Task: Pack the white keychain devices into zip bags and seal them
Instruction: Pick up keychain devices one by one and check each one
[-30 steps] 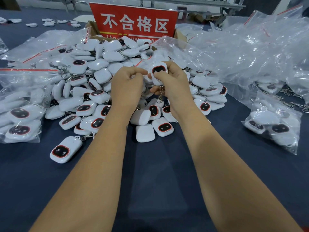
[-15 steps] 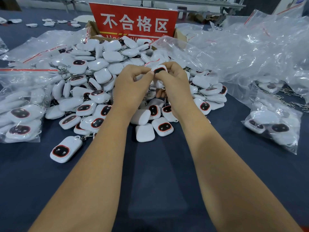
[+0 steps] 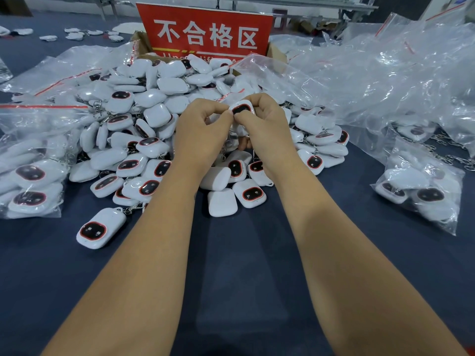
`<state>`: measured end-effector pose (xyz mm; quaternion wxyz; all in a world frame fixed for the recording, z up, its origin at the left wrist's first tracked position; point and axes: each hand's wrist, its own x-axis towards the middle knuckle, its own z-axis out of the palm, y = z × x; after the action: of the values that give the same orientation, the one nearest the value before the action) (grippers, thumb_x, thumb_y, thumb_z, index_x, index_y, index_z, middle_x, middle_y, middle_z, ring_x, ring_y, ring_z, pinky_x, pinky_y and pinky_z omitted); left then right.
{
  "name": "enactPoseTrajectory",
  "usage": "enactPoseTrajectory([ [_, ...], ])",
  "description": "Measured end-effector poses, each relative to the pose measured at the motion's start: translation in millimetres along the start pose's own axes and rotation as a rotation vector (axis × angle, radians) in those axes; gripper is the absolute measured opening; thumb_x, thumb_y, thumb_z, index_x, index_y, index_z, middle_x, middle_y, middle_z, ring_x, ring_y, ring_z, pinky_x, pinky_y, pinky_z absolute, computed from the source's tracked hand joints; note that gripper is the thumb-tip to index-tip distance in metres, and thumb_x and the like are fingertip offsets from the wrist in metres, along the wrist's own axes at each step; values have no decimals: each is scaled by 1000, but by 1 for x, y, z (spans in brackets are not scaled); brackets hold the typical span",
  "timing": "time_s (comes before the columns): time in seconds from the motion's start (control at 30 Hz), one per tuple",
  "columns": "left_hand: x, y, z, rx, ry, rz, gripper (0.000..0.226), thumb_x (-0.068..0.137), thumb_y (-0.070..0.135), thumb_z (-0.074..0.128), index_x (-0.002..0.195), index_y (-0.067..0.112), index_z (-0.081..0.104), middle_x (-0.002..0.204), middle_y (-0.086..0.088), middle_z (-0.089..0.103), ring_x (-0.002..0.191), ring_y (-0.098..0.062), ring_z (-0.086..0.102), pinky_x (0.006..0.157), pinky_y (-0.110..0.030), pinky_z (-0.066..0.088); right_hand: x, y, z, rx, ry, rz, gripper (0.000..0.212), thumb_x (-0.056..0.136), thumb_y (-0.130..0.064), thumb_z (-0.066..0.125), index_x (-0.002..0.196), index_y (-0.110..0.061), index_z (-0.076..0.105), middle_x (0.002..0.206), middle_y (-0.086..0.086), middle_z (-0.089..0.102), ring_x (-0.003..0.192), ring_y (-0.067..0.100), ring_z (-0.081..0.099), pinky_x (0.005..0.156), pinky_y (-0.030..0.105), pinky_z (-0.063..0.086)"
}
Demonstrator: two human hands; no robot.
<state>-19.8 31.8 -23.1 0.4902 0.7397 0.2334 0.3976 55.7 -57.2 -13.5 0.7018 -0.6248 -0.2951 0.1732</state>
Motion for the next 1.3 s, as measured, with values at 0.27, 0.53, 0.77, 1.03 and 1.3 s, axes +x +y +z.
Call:
enactPoseTrajectory([
  [0.27, -2, 5, -3, -240, -28, -31, 28, 90, 13, 47, 75, 3, 68, 61, -10, 58, 56, -18, 49, 51, -31, 41, 1, -1, 1, -65, 67, 8, 10, 88, -8, 58, 85, -18, 57, 71, 0, 57, 45, 10, 45, 44, 23, 39],
  [0.53, 6, 2, -6, -250, 54, -108, 28, 83, -6, 48, 79, 16, 66, 67, 10, 71, 56, -4, 60, 53, -19, 48, 6, -3, -2, 74, 260, -6, 15, 87, -6, 57, 85, -21, 56, 88, 6, 62, 48, 14, 53, 54, 27, 44],
  [0.77, 4, 0, -4, -87, -18, -3, 29, 78, 5, 69, 92, 30, 67, 88, 15, 66, 55, 6, 48, 58, -9, 43, 7, -6, -3, 180, 355, -165, 16, 93, 2, 55, 99, -13, 59, 85, -6, 70, 84, 16, 74, 82, 28, 58],
  [1.03, 0, 0, 1, 102, -35, 61, 50, 75, 21, 81, 120, 29, 61, 117, 6, 60, 92, -2, 53, 91, -23, 48, 5, -12, -4, 363, 245, -243, 26, 92, 2, 64, 117, -4, 61, 92, 0, 69, 80, 6, 64, 74, 18, 52],
  [1.3, -1, 1, 5, 155, -57, 131, 53, 75, 20, 82, 124, 23, 60, 116, 8, 56, 108, -2, 53, 94, -15, 42, 1, -12, -1, 62, 193, -282, 19, 85, 2, 71, 89, -13, 61, 88, 5, 66, 85, 16, 62, 83, 32, 55],
])
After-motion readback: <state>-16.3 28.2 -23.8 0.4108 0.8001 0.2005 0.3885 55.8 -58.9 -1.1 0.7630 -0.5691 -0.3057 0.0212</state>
